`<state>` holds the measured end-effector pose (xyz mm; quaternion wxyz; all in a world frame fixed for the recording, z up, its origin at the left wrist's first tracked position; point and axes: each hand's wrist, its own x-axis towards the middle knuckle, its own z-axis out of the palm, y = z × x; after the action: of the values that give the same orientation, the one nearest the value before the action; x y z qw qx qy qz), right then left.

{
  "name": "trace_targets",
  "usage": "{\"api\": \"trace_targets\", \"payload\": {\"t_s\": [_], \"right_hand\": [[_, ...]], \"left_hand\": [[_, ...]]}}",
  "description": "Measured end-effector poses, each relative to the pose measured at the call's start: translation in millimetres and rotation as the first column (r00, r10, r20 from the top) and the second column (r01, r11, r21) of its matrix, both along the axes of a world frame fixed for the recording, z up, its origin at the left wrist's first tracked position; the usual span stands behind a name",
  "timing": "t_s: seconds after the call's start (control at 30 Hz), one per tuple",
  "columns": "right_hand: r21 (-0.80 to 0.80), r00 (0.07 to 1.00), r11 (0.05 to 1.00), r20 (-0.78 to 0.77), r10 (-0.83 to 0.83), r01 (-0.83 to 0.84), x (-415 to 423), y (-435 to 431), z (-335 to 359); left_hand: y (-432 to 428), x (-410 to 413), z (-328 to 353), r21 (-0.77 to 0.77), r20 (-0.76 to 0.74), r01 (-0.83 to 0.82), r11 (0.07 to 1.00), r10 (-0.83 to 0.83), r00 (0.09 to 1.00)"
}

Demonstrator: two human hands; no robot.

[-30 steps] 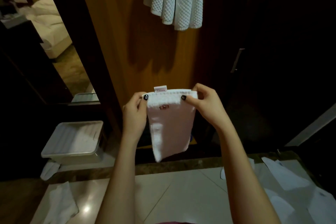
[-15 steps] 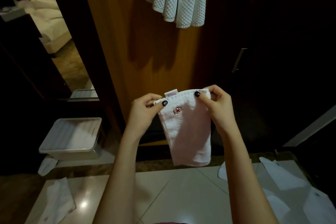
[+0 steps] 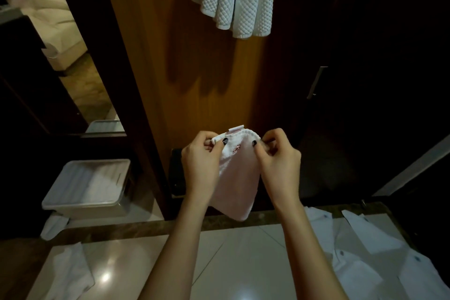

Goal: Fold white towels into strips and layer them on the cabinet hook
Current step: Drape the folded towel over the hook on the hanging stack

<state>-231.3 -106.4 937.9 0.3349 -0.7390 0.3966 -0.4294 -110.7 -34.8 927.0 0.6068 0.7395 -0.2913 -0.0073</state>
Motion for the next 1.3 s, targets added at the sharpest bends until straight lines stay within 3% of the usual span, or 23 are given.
{"api": "trace_targets", "payload": {"t_s": [0.13, 0.37, 0.47, 0.93, 1.03, 1.17, 1.23, 1.3], "right_hand": [[0.139, 0.964, 0.955, 0.077, 0.255, -0.263, -6, 6, 21], [0.219, 0.896, 0.883, -0.073, 0.439, -0.415, -20, -1, 43], [0.153, 0.894, 0.896, -0.112, 0.434, -0.416, -21, 0, 49], [0.0, 0.923, 0.923, 0.029, 0.384, -0.384, -7, 4, 65], [-0.058, 0.938, 0.936, -0.023, 0.346, -0.347, -7, 2, 64], [-0.107, 0.971, 0.965, -0.053, 0.233, -0.238, -4, 1, 59], [-0.029, 0.981, 0.981, 0.013, 0.194, -0.193, -7, -3, 55], [0.149, 0.962, 0.953, 0.114, 0.247, -0.262, -13, -6, 51]], "left_hand": [[0, -2, 7, -0.07, 0.002, 0.067, 0.995, -0.067, 0.998], [5, 3, 20, -0.203, -0.134, 0.291, 0.935, -0.321, 0.938], [6, 2, 21, -0.262, -0.18, 0.315, 0.912, -0.366, 0.913], [15, 0, 29, -0.388, -0.175, 0.448, 0.806, -0.542, 0.822], [18, 0, 29, -0.423, -0.181, 0.516, 0.745, -0.628, 0.757], [16, 0, 29, -0.444, -0.219, 0.463, 0.767, -0.593, 0.775], [16, 3, 28, -0.468, -0.251, 0.412, 0.782, -0.565, 0.786], [16, 5, 30, -0.479, -0.236, 0.406, 0.778, -0.559, 0.795]]}}
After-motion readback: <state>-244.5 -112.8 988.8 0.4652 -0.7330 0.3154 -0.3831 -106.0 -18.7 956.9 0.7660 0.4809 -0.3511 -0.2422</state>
